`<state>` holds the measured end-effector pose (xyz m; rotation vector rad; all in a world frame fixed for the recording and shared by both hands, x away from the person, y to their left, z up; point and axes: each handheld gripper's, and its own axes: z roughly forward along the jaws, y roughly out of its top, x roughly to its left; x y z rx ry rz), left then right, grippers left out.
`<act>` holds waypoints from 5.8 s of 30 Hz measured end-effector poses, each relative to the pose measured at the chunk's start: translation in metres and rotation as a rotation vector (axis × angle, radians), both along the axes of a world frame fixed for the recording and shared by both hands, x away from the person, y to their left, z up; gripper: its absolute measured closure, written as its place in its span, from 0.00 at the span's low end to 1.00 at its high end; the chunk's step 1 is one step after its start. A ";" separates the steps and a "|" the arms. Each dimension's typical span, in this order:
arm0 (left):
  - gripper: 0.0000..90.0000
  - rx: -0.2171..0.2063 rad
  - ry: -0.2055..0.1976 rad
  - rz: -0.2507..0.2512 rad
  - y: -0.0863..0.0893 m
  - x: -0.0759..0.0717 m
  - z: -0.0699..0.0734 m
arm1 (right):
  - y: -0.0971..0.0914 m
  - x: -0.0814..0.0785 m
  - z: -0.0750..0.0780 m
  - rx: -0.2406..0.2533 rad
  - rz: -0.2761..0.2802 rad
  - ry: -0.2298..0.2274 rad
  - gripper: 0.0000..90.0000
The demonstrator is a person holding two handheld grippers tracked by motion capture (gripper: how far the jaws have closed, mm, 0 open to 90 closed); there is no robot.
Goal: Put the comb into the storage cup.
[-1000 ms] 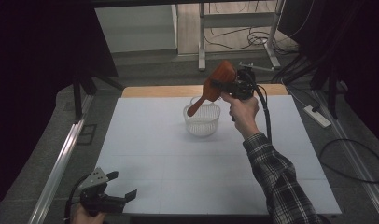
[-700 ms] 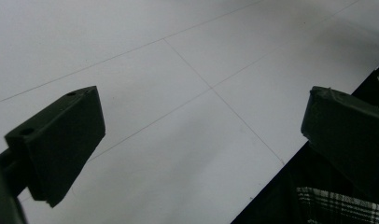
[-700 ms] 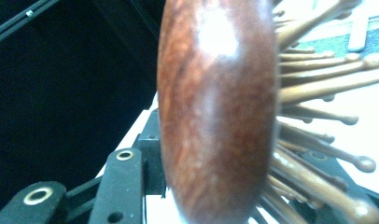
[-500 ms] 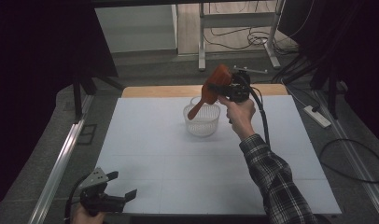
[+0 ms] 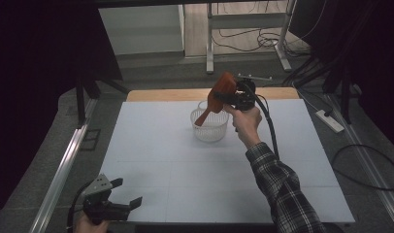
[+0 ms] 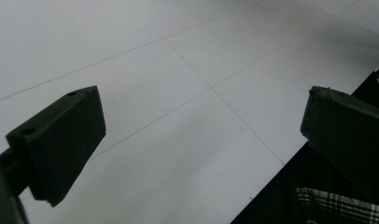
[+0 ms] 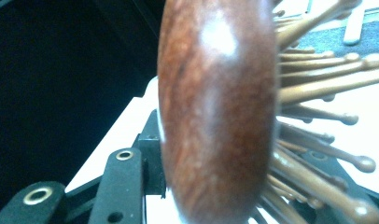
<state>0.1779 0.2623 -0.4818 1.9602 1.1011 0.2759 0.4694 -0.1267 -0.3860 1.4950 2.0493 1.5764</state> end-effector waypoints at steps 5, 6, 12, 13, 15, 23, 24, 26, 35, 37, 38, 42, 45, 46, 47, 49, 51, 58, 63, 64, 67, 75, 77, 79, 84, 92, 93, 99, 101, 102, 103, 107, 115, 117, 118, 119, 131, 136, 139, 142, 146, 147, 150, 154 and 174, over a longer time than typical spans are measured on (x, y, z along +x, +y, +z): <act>0.01 -0.002 -0.001 -0.001 0.000 0.000 0.000 | 0.003 0.000 -0.004 -0.006 0.003 0.001 0.60; 0.01 -0.001 -0.001 -0.001 0.000 0.000 0.000 | 0.003 0.000 -0.005 -0.007 0.002 0.001 0.60; 0.01 -0.003 -0.001 -0.001 0.000 0.000 0.000 | 0.005 -0.001 -0.010 -0.014 0.000 0.007 0.60; 0.01 -0.003 -0.001 -0.001 0.000 0.000 0.000 | 0.005 -0.001 -0.011 -0.015 0.000 0.006 0.60; 0.01 -0.002 0.001 -0.001 0.000 0.000 0.000 | 0.006 -0.001 -0.012 -0.019 -0.001 0.006 0.60; 0.01 -0.005 0.003 -0.001 0.001 0.000 0.000 | 0.005 -0.002 -0.020 -0.028 -0.007 0.012 0.60; 0.01 -0.006 0.004 -0.001 0.001 0.000 0.000 | 0.005 -0.002 -0.020 -0.030 -0.008 0.012 0.60; 0.01 -0.006 0.005 0.000 0.001 0.001 0.000 | 0.005 -0.002 -0.022 -0.032 -0.008 0.014 0.60; 0.01 -0.013 0.010 0.005 0.002 0.001 -0.001 | 0.007 -0.005 -0.030 -0.056 -0.017 0.010 0.59; 0.01 -0.014 0.011 0.004 0.002 0.001 -0.001 | 0.008 -0.005 -0.034 -0.065 -0.020 0.013 0.59; 0.01 -0.015 0.012 0.004 0.002 0.001 -0.001 | 0.008 -0.005 -0.035 -0.068 -0.023 0.012 0.59; 0.01 -0.017 0.013 0.007 0.002 0.001 -0.001 | 0.006 -0.005 -0.040 -0.059 -0.033 0.017 0.59; 0.01 -0.018 0.015 0.007 0.002 0.001 -0.001 | 0.005 -0.006 -0.041 -0.058 -0.038 0.020 0.58; 0.01 -0.017 0.015 0.007 0.002 0.001 -0.001 | 0.004 -0.006 -0.041 -0.061 -0.042 0.019 0.57; 0.01 -0.016 0.015 0.006 0.002 0.001 -0.001 | 0.004 -0.006 -0.042 -0.059 -0.045 0.018 0.57; 0.01 -0.015 0.016 0.006 0.002 0.002 -0.001 | 0.002 -0.007 -0.044 -0.053 -0.055 0.018 0.56; 0.01 -0.014 0.016 0.006 0.002 0.002 -0.001 | 0.001 -0.007 -0.045 -0.051 -0.067 0.021 0.55; 0.01 -0.012 0.021 0.003 0.001 0.002 -0.001 | -0.006 -0.008 -0.051 -0.033 -0.094 0.032 0.52; 0.01 -0.012 0.022 0.004 0.001 0.003 -0.001 | -0.010 -0.008 -0.054 -0.026 -0.101 0.036 0.50; 0.01 -0.011 0.022 0.004 0.001 0.003 -0.001 | -0.011 -0.008 -0.054 -0.026 -0.102 0.037 0.49; 0.01 -0.011 0.022 0.004 0.001 0.003 -0.001 | -0.012 -0.008 -0.055 -0.027 -0.104 0.042 0.48; 0.01 -0.012 0.024 0.006 0.001 0.003 -0.001 | -0.017 -0.006 -0.059 -0.042 -0.106 0.050 0.44; 0.01 -0.012 0.024 0.006 0.001 0.003 -0.001 | -0.017 -0.006 -0.059 -0.049 -0.109 0.050 0.42; 0.01 -0.013 0.025 0.006 0.001 0.003 -0.001 | -0.018 -0.006 -0.060 -0.054 -0.111 0.054 0.41; 0.01 -0.014 0.024 0.006 0.001 0.003 -0.001 | -0.019 -0.006 -0.061 -0.069 -0.109 0.056 0.39; 0.01 -0.014 0.024 0.006 0.001 0.003 -0.001 | -0.017 -0.006 -0.061 -0.123 -0.085 0.059 0.32; 0.01 -0.013 0.024 0.006 0.001 0.003 -0.001 | -0.017 -0.006 -0.062 -0.129 -0.079 0.059 0.31; 0.01 -0.015 0.024 0.005 0.002 0.003 -0.001 | -0.016 -0.008 -0.061 -0.167 -0.057 0.056 0.24; 0.01 -0.015 0.024 0.005 0.002 0.003 -0.001 | -0.017 -0.008 -0.061 -0.173 -0.052 0.055 0.23; 0.01 -0.015 0.024 0.004 0.002 0.003 -0.001 | -0.018 -0.008 -0.061 -0.179 -0.048 0.052 0.23; 0.01 -0.015 0.024 0.005 0.002 0.003 -0.001 | -0.018 -0.009 -0.060 -0.188 -0.047 0.047 0.22; 0.01 -0.015 0.024 0.004 0.002 0.003 -0.001 | -0.019 -0.011 -0.057 -0.212 -0.035 0.028 0.19; 0.01 -0.014 0.024 0.003 0.001 0.003 -0.001 | -0.022 -0.015 -0.052 -0.245 -0.003 0.020 0.16; 0.01 -0.014 0.024 0.003 0.001 0.003 -0.001 | -0.023 -0.016 -0.052 -0.244 0.006 0.016 0.16; 0.01 -0.014 0.023 0.003 0.001 0.003 -0.001 | -0.024 -0.016 -0.051 -0.244 0.009 0.013 0.16; 0.01 -0.015 0.023 0.003 0.001 0.003 -0.001 | -0.024 -0.017 -0.050 -0.246 0.016 0.014 0.15; 0.01 -0.013 0.023 0.000 0.001 0.003 -0.001 | -0.029 -0.027 -0.049 -0.292 0.079 -0.007 0.10; 0.01 -0.012 0.023 0.000 0.001 0.003 -0.001 | -0.029 -0.031 -0.051 -0.320 0.103 -0.007 0.07; 0.01 -0.013 0.023 0.000 0.001 0.003 -0.001 | -0.029 -0.032 -0.051 -0.319 0.112 -0.012 0.06; 0.01 -0.013 0.024 -0.001 0.001 0.003 -0.001 | -0.029 -0.034 -0.051 -0.314 0.118 -0.012 0.06; 0.01 -0.013 0.023 -0.001 0.001 0.003 -0.001 | -0.029 -0.036 -0.052 -0.327 0.127 -0.017 0.04; 0.01 -0.012 0.020 0.002 0.001 0.003 -0.001 | -0.029 -0.036 -0.052 -0.328 0.128 -0.018 0.04; 0.01 -0.013 0.016 0.010 0.001 0.002 0.000 | -0.030 -0.037 -0.053 -0.326 0.134 -0.013 0.04; 0.00 -0.007 0.015 0.022 0.001 0.002 0.000 | -0.032 -0.037 -0.054 -0.335 0.149 -0.006 0.03; 0.00 -0.004 0.013 0.012 0.001 0.002 0.000 | -0.034 -0.053 -0.045 -0.372 0.196 -0.031 0.00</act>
